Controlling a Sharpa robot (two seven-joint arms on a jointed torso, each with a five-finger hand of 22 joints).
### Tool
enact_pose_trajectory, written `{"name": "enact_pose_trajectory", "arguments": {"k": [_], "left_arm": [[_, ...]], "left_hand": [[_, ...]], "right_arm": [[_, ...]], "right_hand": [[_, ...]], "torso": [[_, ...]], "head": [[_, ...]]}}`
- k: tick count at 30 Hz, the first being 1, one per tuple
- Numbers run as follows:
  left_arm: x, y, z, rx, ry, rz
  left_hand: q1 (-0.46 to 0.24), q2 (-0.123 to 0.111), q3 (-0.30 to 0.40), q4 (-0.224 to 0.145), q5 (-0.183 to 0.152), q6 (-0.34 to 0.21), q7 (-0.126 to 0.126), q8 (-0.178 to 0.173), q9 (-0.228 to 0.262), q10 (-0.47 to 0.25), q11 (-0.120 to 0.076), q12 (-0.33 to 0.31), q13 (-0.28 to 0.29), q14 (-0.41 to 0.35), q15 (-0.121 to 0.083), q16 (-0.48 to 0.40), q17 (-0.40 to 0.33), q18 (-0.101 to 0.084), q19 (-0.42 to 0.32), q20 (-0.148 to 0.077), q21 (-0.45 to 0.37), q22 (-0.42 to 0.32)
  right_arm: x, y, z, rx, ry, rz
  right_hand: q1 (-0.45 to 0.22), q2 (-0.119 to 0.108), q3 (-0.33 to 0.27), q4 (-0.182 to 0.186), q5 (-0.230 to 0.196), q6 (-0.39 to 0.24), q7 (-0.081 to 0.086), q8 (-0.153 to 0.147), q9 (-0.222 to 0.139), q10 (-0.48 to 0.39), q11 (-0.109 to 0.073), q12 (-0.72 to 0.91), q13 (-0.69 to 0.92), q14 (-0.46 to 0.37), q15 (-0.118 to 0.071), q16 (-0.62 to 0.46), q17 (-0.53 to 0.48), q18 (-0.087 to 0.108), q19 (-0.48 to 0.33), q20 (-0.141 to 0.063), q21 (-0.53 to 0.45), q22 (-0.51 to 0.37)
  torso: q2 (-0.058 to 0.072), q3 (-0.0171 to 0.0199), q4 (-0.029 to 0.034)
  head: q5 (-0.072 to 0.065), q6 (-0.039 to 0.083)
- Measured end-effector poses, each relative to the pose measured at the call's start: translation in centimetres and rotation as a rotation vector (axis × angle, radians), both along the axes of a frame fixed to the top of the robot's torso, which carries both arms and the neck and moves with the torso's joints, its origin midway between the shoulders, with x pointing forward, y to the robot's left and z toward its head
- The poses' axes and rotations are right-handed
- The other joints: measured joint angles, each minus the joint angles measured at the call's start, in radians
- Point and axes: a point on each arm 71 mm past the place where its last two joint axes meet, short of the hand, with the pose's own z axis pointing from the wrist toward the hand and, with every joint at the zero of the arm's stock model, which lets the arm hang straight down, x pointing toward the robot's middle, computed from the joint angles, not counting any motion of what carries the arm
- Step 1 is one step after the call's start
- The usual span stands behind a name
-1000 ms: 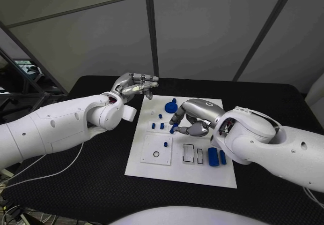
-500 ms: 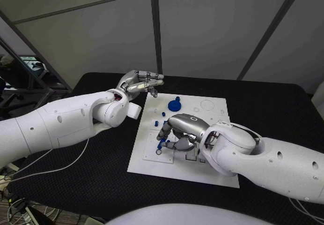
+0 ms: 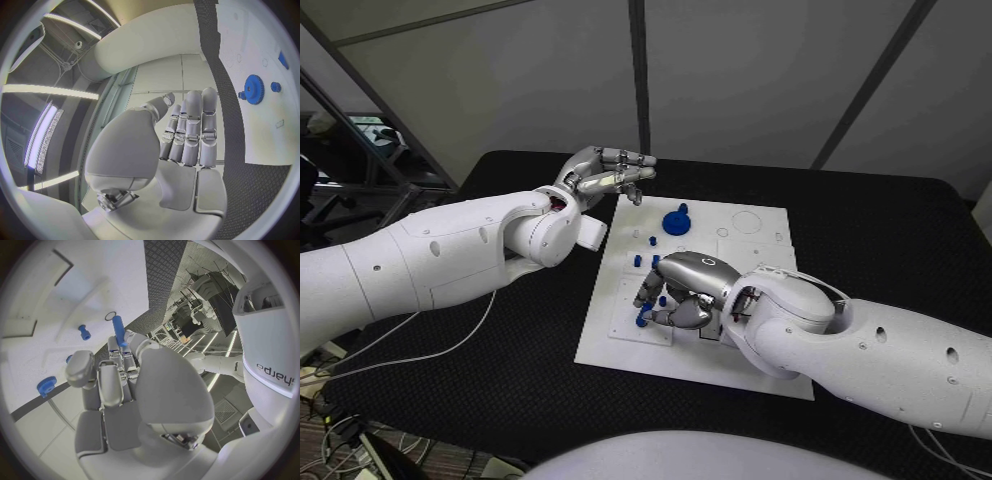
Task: Assemble the parts on the task board
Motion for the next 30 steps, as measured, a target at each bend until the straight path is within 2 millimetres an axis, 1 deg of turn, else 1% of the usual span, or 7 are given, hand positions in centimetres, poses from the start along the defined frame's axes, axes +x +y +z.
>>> {"name": "enact_pose_trajectory", "arguments": {"k": [6, 12, 14, 21, 30], "left_arm": [[0.0, 0.0, 0.0, 0.0, 0.0, -0.001], [0.0, 0.1, 0.0, 0.0, 0.001, -0.001], [0.0, 0.1, 0.0, 0.0, 0.001, -0.001], [0.0, 0.1, 0.0, 0.0, 0.002, -0.001], [0.0, 0.1, 0.0, 0.0, 0.002, -0.001]], "left_hand": [[0.0, 0.0, 0.0, 0.0, 0.0, 0.0, 0.0, 0.0, 0.0, 0.0, 0.0, 0.0, 0.0, 0.0, 0.0, 0.0, 0.0, 0.0, 0.0, 0.0, 0.0, 0.0], [0.0, 0.0, 0.0, 0.0, 0.0, 0.0, 0.0, 0.0, 0.0, 0.0, 0.0, 0.0, 0.0, 0.0, 0.0, 0.0, 0.0, 0.0, 0.0, 0.0, 0.0, 0.0], [0.0, 0.0, 0.0, 0.0, 0.0, 0.0, 0.0, 0.0, 0.0, -0.004, 0.004, 0.0, 0.0, 0.0, 0.0, 0.0, -0.002, 0.0, 0.0, 0.0, -0.004, -0.001], [0.0, 0.0, 0.0, 0.0, 0.0, 0.0, 0.0, 0.0, 0.0, -0.004, 0.004, 0.0, 0.0, 0.0, 0.0, 0.0, -0.002, 0.0, 0.0, 0.0, -0.004, -0.001], [0.0, 0.0, 0.0, 0.0, 0.0, 0.0, 0.0, 0.0, 0.0, -0.004, 0.004, 0.0, 0.0, 0.0, 0.0, 0.0, -0.001, 0.0, 0.0, 0.0, -0.004, -0.001]], "right_arm": [[0.2, 0.0, -0.3, -0.01, -0.007, -0.001], [0.5, 0.0, -0.5, -0.026, -0.019, 0.0], [0.3, 0.1, -0.7, -0.036, -0.019, 0.004], [0.2, 0.3, -1.0, -0.052, -0.035, 0.016], [-0.2, 0.8, -1.1, -0.06, -0.048, 0.033]], "right_hand": [[-0.001, -0.001, 0.001, -0.001, 0.0, 0.0, 0.0, 0.0, 0.0, 0.0, 0.0, -0.002, 0.0, 0.0, 0.0, 0.0, 0.0, 0.0, 0.0, 0.0, 0.0, 0.0], [-0.001, -0.001, 0.003, -0.002, -0.001, 0.0, 0.0, 0.0, 0.0, 0.0, 0.0, -0.002, 0.0, 0.0, 0.0, 0.0, 0.0, 0.0, 0.0, 0.0, 0.0, 0.0], [-0.001, -0.001, 0.003, -0.002, -0.001, 0.0, 0.0, 0.0, 0.0, 0.0, 0.0, -0.002, 0.0, 0.0, 0.0, 0.0, 0.0, 0.0, 0.0, 0.0, 0.0, 0.0], [0.001, 0.001, 0.003, -0.002, 0.003, 0.0, 0.0, 0.0, 0.0, 0.0, 0.0, -0.002, 0.001, 0.0, 0.0, 0.0, -0.001, 0.0, 0.0, 0.0, 0.0, -0.003], [0.001, 0.001, 0.005, -0.005, 0.003, 0.0, 0.0, 0.0, 0.0, 0.0, 0.0, -0.006, 0.001, 0.0, 0.0, 0.0, -0.002, 0.0, 0.0, 0.0, 0.0, -0.004]], "torso": [[0.0, 0.0, -0.0001], [0.0, 0.0, -0.0001], [0.0, -0.0001, -0.0001], [0.0, 0.0, -0.0001], [-0.001, 0.0, -0.0002]], "head": [[0.004, -0.001], [0.005, -0.003], [0.006, -0.004], [0.009, -0.008], [0.008, -0.008]]}}
